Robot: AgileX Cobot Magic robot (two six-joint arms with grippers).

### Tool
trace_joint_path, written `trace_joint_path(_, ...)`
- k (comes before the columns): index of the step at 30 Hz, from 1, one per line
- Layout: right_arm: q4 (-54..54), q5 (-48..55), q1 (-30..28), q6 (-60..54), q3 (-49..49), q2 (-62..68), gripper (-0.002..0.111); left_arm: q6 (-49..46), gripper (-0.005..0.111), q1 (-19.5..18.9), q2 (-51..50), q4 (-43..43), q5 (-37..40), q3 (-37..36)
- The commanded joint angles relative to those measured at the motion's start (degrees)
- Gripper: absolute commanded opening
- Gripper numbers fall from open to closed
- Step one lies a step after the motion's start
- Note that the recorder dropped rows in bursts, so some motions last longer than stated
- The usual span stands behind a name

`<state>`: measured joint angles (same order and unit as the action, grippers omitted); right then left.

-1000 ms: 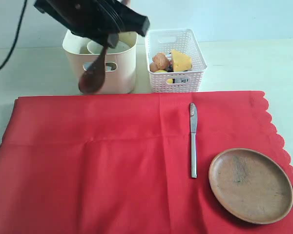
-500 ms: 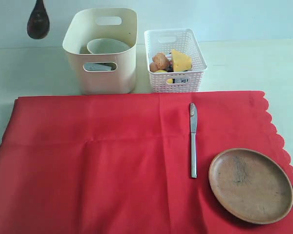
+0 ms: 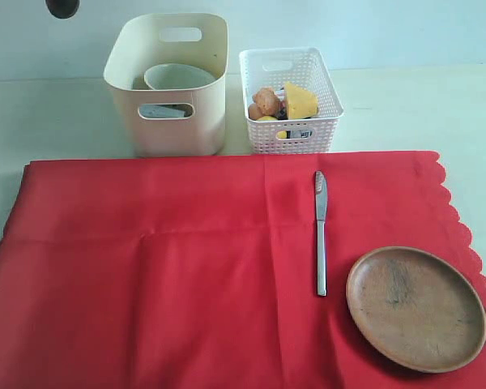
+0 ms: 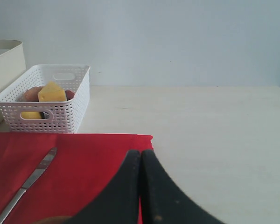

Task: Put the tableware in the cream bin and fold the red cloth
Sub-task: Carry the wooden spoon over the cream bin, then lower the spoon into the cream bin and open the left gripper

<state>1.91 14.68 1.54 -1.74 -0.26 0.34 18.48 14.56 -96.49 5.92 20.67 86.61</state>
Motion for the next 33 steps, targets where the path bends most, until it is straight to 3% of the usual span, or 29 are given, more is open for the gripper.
trace_joint_path(1,0.10,-0.69,-0.22,-0.19,0.26,-0.34,0.000,-0.52,0.000,0.39,-2.93,-0.84,-8.44,0.00)
trace_joint_path(16,0.10,-0.69,-0.22,-0.19,0.26,-0.34,0.000,-0.34,0.000,2.83,-15.45,-0.74,-30.31,0.00)
trace_joint_path(24,0.10,-0.69,-0.22,-0.19,0.26,-0.34,0.000,-0.34,0.000,6.61,-21.67,-0.53,-31.98,0.00)
trace_joint_path(29,0.10,-0.69,-0.22,-0.19,0.26,-0.34,0.000,-0.34,0.000,7.01,-24.22,-0.13,-31.98,0.00)
trace_joint_path(33,0.10,-0.69,-0.22,-0.19,0.26,-0.34,0.000,-0.34,0.012,7.01,-25.51,-0.13,-30.93,0.00)
